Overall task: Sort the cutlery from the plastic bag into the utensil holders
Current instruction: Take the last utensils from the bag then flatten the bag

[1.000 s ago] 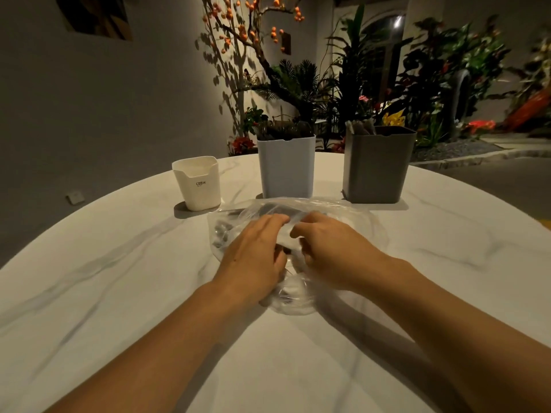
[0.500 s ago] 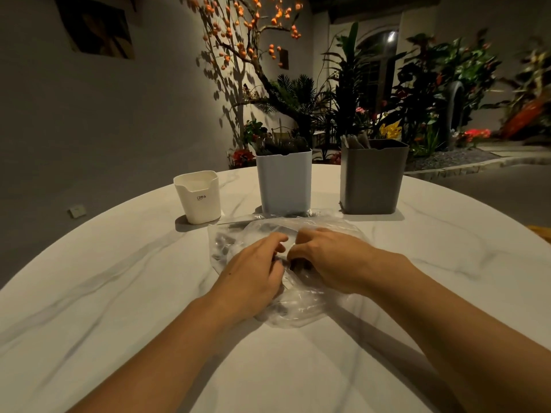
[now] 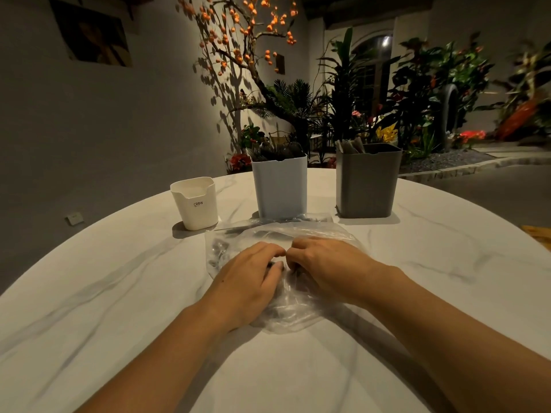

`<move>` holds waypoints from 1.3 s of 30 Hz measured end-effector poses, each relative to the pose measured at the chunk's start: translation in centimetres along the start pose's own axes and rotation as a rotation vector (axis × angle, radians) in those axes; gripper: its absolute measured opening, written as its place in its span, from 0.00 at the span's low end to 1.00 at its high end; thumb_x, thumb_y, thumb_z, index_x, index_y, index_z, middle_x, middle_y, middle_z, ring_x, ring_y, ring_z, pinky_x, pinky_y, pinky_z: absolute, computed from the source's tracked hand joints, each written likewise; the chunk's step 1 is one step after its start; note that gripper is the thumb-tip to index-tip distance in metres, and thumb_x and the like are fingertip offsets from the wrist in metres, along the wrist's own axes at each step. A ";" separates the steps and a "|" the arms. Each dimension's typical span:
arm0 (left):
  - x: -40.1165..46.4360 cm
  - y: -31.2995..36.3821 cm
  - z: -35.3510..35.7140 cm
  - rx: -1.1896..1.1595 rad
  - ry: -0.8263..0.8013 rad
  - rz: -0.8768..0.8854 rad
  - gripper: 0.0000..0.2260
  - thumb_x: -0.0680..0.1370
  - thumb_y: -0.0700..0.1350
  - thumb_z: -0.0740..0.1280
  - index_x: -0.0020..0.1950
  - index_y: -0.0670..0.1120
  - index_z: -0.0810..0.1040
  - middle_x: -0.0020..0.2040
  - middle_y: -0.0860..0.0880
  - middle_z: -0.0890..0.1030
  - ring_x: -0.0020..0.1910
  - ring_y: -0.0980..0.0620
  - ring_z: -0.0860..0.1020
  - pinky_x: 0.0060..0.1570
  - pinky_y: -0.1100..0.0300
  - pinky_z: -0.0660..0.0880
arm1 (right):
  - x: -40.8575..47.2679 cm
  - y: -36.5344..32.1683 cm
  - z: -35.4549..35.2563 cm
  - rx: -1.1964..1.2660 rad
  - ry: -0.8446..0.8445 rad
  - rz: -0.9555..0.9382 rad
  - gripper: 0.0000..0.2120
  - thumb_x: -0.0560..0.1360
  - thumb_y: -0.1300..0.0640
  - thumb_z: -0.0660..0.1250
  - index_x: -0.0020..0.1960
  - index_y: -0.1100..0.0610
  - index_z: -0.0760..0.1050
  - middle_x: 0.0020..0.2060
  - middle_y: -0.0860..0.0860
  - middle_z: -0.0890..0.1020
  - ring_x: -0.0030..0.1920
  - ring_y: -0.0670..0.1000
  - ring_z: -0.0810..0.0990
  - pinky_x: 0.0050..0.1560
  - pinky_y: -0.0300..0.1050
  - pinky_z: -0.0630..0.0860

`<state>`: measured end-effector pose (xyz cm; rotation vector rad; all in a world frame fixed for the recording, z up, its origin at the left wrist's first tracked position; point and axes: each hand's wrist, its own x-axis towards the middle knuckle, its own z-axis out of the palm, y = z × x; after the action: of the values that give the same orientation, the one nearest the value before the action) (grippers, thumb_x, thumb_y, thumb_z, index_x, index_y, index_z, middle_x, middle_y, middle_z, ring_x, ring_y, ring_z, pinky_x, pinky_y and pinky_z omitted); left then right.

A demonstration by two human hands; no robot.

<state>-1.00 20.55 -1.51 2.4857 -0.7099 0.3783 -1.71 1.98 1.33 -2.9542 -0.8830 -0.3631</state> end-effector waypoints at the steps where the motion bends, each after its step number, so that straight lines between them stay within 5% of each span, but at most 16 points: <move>1: 0.0 0.0 0.0 0.001 -0.001 0.007 0.09 0.84 0.51 0.56 0.59 0.57 0.76 0.53 0.61 0.76 0.53 0.61 0.74 0.55 0.60 0.74 | -0.1 -0.1 -0.1 0.006 0.016 0.003 0.16 0.80 0.48 0.66 0.66 0.49 0.73 0.61 0.48 0.77 0.57 0.48 0.75 0.62 0.40 0.73; 6: -0.1 -0.1 -0.2 0.010 0.021 0.000 0.11 0.84 0.50 0.56 0.53 0.52 0.78 0.51 0.57 0.77 0.51 0.58 0.75 0.55 0.54 0.74 | -0.5 -0.3 -0.2 0.011 0.162 -0.034 0.15 0.80 0.48 0.65 0.65 0.50 0.70 0.62 0.48 0.76 0.50 0.44 0.67 0.60 0.39 0.73; 10: -0.3 0.4 -0.6 0.012 0.021 -0.018 0.08 0.84 0.49 0.58 0.57 0.54 0.77 0.53 0.58 0.77 0.52 0.58 0.75 0.57 0.54 0.76 | -0.4 -0.5 -0.1 -0.012 0.224 -0.119 0.18 0.78 0.51 0.70 0.67 0.50 0.73 0.61 0.49 0.79 0.55 0.50 0.78 0.60 0.46 0.78; 15: -0.6 0.8 -1.0 0.005 0.067 -0.090 0.18 0.82 0.49 0.65 0.72 0.58 0.68 0.64 0.61 0.72 0.61 0.61 0.71 0.64 0.67 0.67 | -0.5 -1.2 -0.6 -0.013 0.419 -0.222 0.24 0.69 0.58 0.79 0.64 0.52 0.78 0.50 0.51 0.85 0.44 0.53 0.85 0.43 0.49 0.85; 17: -0.6 1.0 -1.1 -0.017 0.053 -0.110 0.26 0.80 0.50 0.68 0.75 0.61 0.62 0.68 0.59 0.70 0.62 0.60 0.72 0.66 0.66 0.68 | -0.5 -1.5 -0.7 0.023 0.478 -0.247 0.23 0.69 0.58 0.79 0.63 0.53 0.80 0.52 0.51 0.85 0.47 0.54 0.86 0.46 0.50 0.85; 20: -0.6 1.4 -1.0 -0.131 0.116 0.066 0.32 0.76 0.50 0.70 0.72 0.68 0.55 0.67 0.62 0.68 0.56 0.70 0.72 0.53 0.82 0.65 | -0.6 -1.8 -0.8 0.112 0.535 -0.209 0.18 0.73 0.56 0.75 0.63 0.52 0.80 0.56 0.50 0.85 0.52 0.53 0.85 0.54 0.49 0.83; 23: -0.6 1.8 -0.7 -0.112 0.149 0.111 0.33 0.76 0.50 0.65 0.77 0.63 0.52 0.72 0.60 0.67 0.58 0.73 0.70 0.53 0.85 0.61 | -0.5 -1.6 -0.4 0.135 0.535 -0.167 0.20 0.72 0.57 0.75 0.63 0.53 0.80 0.57 0.51 0.84 0.53 0.53 0.85 0.55 0.51 0.82; 27: -0.6 1.7 -0.4 -0.087 0.212 0.072 0.24 0.82 0.43 0.63 0.75 0.58 0.59 0.69 0.56 0.71 0.60 0.61 0.74 0.65 0.66 0.71 | -0.6 -1.4 -0.2 0.115 0.541 -0.129 0.18 0.71 0.57 0.74 0.61 0.55 0.80 0.52 0.53 0.85 0.47 0.54 0.86 0.51 0.48 0.81; 30: -0.4 1.6 -0.7 -0.101 0.211 0.011 0.13 0.83 0.44 0.61 0.68 0.55 0.70 0.62 0.56 0.75 0.57 0.55 0.77 0.64 0.54 0.76 | -0.7 -1.1 -0.5 0.123 0.552 -0.103 0.16 0.71 0.56 0.73 0.58 0.55 0.80 0.49 0.52 0.84 0.44 0.53 0.84 0.48 0.45 0.81; 39: -0.4 1.7 -0.9 -0.209 0.169 -0.030 0.08 0.85 0.45 0.57 0.61 0.55 0.72 0.58 0.57 0.78 0.55 0.56 0.78 0.58 0.64 0.75 | -0.6 -1.1 -0.3 0.092 0.588 -0.125 0.17 0.68 0.59 0.77 0.56 0.56 0.80 0.47 0.53 0.85 0.42 0.53 0.85 0.45 0.44 0.81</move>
<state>-2.38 20.03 -0.26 2.2358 -0.6095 0.4712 -2.88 2.52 1.39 -2.4773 -0.9556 -1.0864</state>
